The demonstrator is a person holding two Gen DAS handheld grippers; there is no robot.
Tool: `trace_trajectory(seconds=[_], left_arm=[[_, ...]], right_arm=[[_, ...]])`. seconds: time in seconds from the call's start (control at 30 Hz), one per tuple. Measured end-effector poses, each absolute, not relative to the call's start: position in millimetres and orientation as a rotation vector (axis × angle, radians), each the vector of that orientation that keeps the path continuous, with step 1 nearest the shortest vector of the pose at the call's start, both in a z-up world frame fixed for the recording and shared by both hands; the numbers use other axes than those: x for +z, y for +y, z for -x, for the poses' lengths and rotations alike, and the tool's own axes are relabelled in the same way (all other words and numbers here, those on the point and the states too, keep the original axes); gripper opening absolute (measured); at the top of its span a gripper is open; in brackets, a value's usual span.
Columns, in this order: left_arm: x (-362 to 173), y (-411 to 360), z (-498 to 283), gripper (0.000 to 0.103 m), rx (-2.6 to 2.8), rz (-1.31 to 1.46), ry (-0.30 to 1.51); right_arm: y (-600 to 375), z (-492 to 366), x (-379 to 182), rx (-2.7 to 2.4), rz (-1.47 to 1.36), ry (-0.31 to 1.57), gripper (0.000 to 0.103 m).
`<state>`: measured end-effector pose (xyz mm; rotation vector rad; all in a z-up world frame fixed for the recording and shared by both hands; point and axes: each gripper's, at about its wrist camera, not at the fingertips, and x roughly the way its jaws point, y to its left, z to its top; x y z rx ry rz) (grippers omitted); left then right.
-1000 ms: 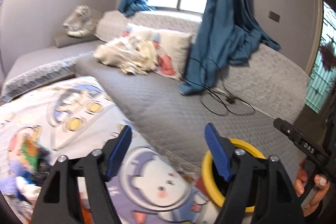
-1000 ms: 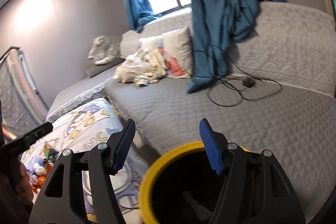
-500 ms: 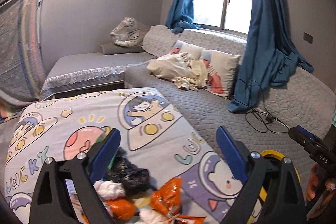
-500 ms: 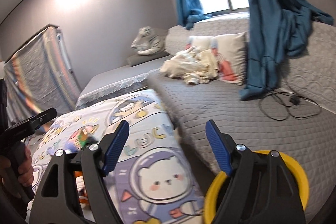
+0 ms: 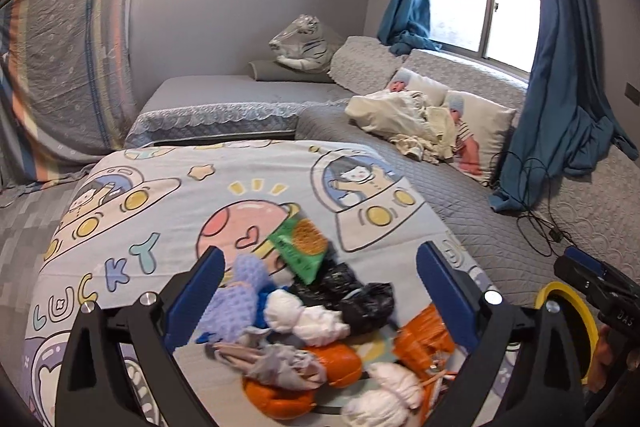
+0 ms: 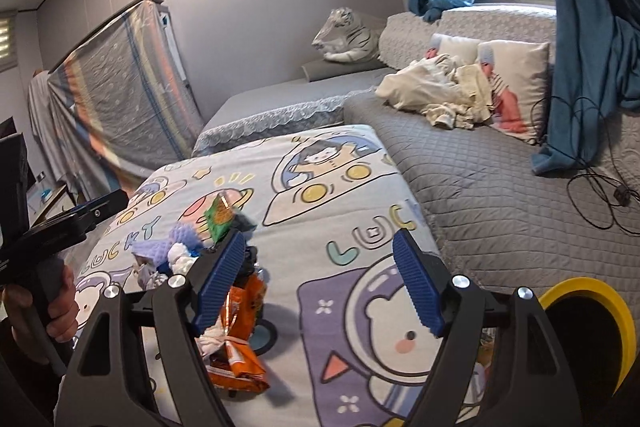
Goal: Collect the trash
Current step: 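Move both open tools back over the trash pile on the bed, then grasp another lavender foam net with the left tool while the right tool grasps an orange snack bag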
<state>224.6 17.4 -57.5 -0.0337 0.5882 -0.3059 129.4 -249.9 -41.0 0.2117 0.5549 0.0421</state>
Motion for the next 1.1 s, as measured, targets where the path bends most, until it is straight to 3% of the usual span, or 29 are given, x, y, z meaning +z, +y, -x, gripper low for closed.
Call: trace_trajectory(seconds=[0.87,1.1], left_arm=[[-142.3,77.9,-302.5,0.093,-0.188,0.056,0.797],[-154.2,78.6,-309.0,0.084,-0.216,0.064,0.842]], right_arm=[[-204.7,-175.2,-92.3,0.149,-0.179,0.719,0.073],[-200.4,-178.1,-99.0,0.16,-0.173,0.739,0.073]])
